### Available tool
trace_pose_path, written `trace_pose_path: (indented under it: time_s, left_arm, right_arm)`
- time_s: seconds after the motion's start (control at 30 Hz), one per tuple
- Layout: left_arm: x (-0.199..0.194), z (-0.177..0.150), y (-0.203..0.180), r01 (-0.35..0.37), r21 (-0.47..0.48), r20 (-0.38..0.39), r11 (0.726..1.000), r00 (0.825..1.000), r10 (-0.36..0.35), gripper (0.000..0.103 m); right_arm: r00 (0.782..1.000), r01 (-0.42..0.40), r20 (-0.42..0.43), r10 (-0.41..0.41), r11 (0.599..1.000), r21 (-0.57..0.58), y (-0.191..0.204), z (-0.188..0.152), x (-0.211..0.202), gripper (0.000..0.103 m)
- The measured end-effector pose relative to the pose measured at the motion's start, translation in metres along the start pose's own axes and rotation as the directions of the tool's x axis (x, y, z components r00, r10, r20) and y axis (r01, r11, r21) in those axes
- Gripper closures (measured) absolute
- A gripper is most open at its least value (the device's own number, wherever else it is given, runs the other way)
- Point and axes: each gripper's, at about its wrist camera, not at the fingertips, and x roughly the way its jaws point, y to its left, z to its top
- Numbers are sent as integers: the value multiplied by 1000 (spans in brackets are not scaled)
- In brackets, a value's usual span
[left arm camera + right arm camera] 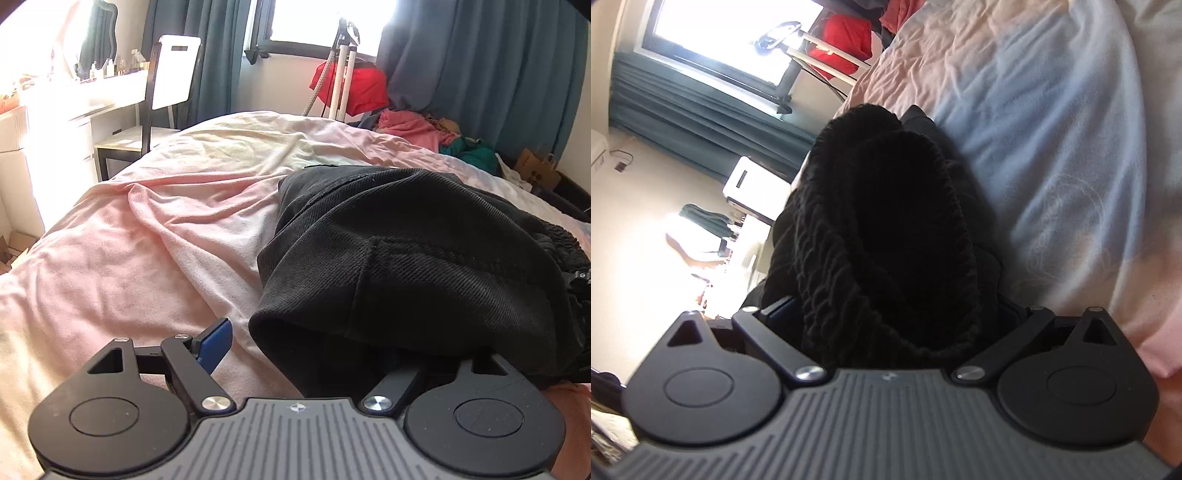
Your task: Fold clothes
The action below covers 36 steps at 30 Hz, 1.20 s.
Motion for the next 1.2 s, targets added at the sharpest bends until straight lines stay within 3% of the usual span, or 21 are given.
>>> trace_pose_path:
  time_s: [0.03,0.1,0.23,0.33,0.43,0.47,0.6,0.73,0.83,0.93,0.97,1.0,1.07,1.13,1.2]
  left_arm:
    - [-1,1,2,10,-17,-9,1000,1000,-10,22]
    - [-6,3,8,32,-60,-28,998,999,-33,23]
    - [-34,7,31,152,-218,-7,964,988,-157,21]
    - [-53,10,57,294,-353,50,888,954,-296,18]
    - [-51,16,78,404,-449,129,797,912,-389,0]
    - [-46,19,83,429,-481,151,764,899,-411,0]
    - [-6,27,90,454,-573,120,683,870,-478,0]
    - [34,28,77,446,-590,36,673,847,-531,1]
    - [47,28,68,449,-558,7,698,844,-537,0]
    - [57,26,71,455,-572,-2,683,831,-556,0]
    - [59,25,72,458,-576,-3,677,827,-562,0]
    - [60,25,72,460,-575,-1,676,827,-563,1]
    - [60,25,72,462,-573,4,677,828,-561,6]
    - [59,25,71,462,-568,7,681,830,-557,12]
    - [55,28,70,461,-555,7,693,835,-550,21]
  right_arm:
    - [1000,11,5,-11,1000,-12,3,0,-1,10]
    - [999,39,17,-39,999,-34,8,1,-6,33]
    - [998,58,42,-56,997,-48,15,0,-14,46]
    - [996,58,65,-55,997,-52,19,-1,-20,49]
    - [996,54,77,-50,997,-57,22,0,-22,50]
    - [996,54,79,-50,997,-59,23,0,-22,50]
    - [995,57,79,-52,997,-61,23,0,-21,50]
    - [996,55,77,-50,997,-62,22,-1,-19,50]
    - [997,51,66,-48,998,-47,18,-1,-18,48]
    - [998,37,50,-36,999,-15,12,0,-12,39]
    - [998,32,44,-32,999,-4,10,0,-10,31]
    - [999,31,40,-31,1000,-4,10,0,-8,23]
    - [999,33,31,-32,999,-23,13,0,-3,18]
    - [999,38,28,-37,998,-42,16,0,1,18]
    - [998,46,43,-44,998,-47,22,2,-3,35]
